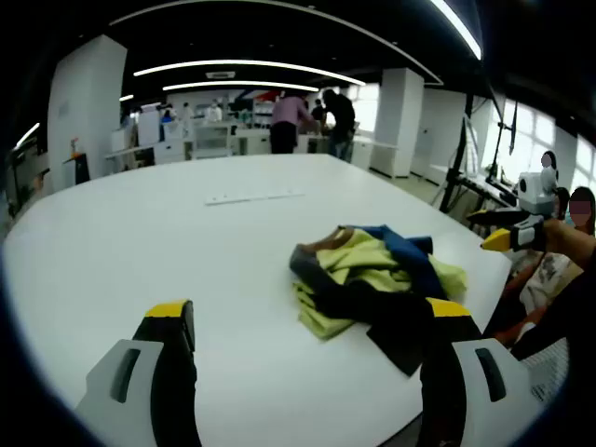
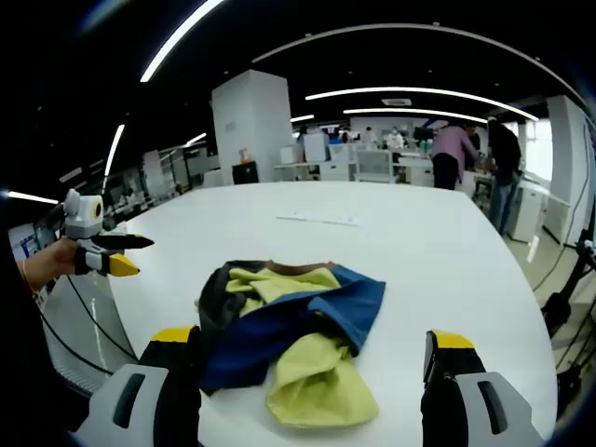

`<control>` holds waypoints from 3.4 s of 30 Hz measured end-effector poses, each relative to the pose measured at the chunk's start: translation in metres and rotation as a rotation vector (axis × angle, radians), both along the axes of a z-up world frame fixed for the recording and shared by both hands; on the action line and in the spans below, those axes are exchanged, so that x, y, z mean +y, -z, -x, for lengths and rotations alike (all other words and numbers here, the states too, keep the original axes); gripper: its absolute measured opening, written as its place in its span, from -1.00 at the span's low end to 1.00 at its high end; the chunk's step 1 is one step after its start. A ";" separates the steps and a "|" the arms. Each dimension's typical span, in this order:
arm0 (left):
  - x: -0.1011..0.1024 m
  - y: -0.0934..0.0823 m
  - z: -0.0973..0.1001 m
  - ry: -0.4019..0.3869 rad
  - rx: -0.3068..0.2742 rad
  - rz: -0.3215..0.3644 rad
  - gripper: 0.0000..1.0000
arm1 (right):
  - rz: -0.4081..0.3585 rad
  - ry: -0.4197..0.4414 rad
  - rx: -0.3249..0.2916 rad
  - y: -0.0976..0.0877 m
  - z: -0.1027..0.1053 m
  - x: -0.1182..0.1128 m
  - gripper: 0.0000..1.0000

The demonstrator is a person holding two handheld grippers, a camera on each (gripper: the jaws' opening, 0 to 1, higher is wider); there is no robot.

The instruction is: Fold the garment on the visible template until the final outline fits inside the template.

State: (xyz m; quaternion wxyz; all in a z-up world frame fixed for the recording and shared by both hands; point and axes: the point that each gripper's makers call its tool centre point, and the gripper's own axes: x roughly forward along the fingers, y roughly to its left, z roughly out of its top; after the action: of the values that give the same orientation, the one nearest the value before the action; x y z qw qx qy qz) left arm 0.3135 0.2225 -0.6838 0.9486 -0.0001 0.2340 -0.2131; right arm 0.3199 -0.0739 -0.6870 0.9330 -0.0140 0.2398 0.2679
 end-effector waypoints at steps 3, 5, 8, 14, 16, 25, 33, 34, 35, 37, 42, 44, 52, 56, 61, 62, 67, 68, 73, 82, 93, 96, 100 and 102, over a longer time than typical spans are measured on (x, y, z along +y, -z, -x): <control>0.000 0.000 0.000 0.000 0.001 0.000 0.95 | 0.002 -0.001 0.003 0.000 0.000 0.000 0.99; 0.000 0.001 0.001 0.001 0.002 -0.002 0.95 | 0.003 0.000 0.003 0.001 0.000 0.000 0.99; 0.000 0.001 0.001 0.001 0.004 0.000 0.95 | 0.004 -0.001 0.003 0.001 0.001 0.000 0.99; 0.000 -0.001 0.001 0.004 0.001 -0.001 0.94 | 0.005 -0.002 0.002 0.000 0.001 0.000 0.99; 0.000 -0.001 0.001 0.007 0.000 -0.002 0.94 | 0.005 -0.002 0.002 0.000 0.001 0.000 0.99; -0.003 -0.001 0.001 0.020 0.000 -0.004 0.92 | 0.014 -0.005 -0.002 0.000 0.002 -0.001 0.99; -0.004 -0.001 0.001 0.026 -0.003 -0.003 0.90 | 0.019 0.001 -0.002 0.000 0.003 -0.003 0.99; -0.004 -0.002 0.001 0.026 -0.003 -0.003 0.90 | 0.020 0.002 -0.002 0.000 0.003 -0.003 0.99; -0.003 -0.002 0.001 0.026 -0.005 -0.002 0.90 | 0.020 0.002 -0.002 0.000 0.004 -0.003 0.99; -0.003 -0.002 0.001 0.028 -0.005 -0.003 0.89 | 0.019 0.003 -0.001 0.000 0.004 -0.003 0.99; -0.004 -0.002 0.001 0.037 -0.006 -0.009 0.89 | -0.014 0.006 0.001 -0.004 0.004 -0.001 0.99; -0.004 -0.003 0.001 0.037 -0.007 -0.008 0.89 | -0.016 0.007 -0.003 -0.006 0.003 -0.001 0.99; -0.004 -0.003 0.002 0.042 -0.008 -0.008 0.88 | -0.006 -0.010 -0.001 -0.008 0.006 0.001 0.99; -0.004 -0.005 0.001 0.046 -0.013 -0.004 0.88 | -0.009 -0.014 -0.004 -0.008 0.007 0.002 0.99; -0.008 -0.008 0.000 0.058 -0.021 0.005 0.87 | -0.005 -0.016 -0.005 -0.008 0.008 0.002 0.99; -0.008 -0.008 0.000 0.060 -0.021 0.005 0.87 | -0.005 -0.016 -0.006 -0.008 0.008 0.002 0.99; -0.010 -0.007 0.001 0.065 -0.018 0.007 0.85 | -0.003 -0.021 -0.003 -0.007 0.008 0.002 0.99; -0.010 -0.007 0.002 0.065 -0.017 0.007 0.84 | -0.004 -0.022 -0.001 -0.007 0.008 0.003 0.99; -0.010 -0.007 0.003 0.068 -0.015 0.015 0.82 | -0.003 -0.033 0.000 -0.006 0.009 0.006 0.99; -0.010 -0.009 0.003 0.076 -0.013 0.026 0.79 | -0.003 -0.044 -0.003 -0.008 0.008 0.011 0.99; -0.019 -0.013 -0.005 0.148 -0.007 0.045 0.73 | 0.007 -0.050 -0.004 -0.008 0.004 0.020 0.99; -0.021 -0.009 -0.009 0.161 0.009 0.046 0.71 | 0.010 -0.054 0.001 -0.010 0.000 0.022 0.99; -0.024 -0.008 -0.013 0.171 0.011 0.051 0.69 | 0.010 -0.049 -0.001 -0.012 -0.009 0.023 0.96; -0.027 -0.007 -0.016 0.169 0.022 0.055 0.67 | -0.008 -0.041 0.007 -0.012 -0.015 0.023 0.95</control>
State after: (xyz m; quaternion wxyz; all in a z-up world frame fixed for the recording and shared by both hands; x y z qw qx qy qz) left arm 0.3293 0.1956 -0.6768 0.9242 -0.0088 0.2379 -0.2988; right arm 0.3347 -0.0511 -0.6750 0.9265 -0.0143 0.2416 0.2881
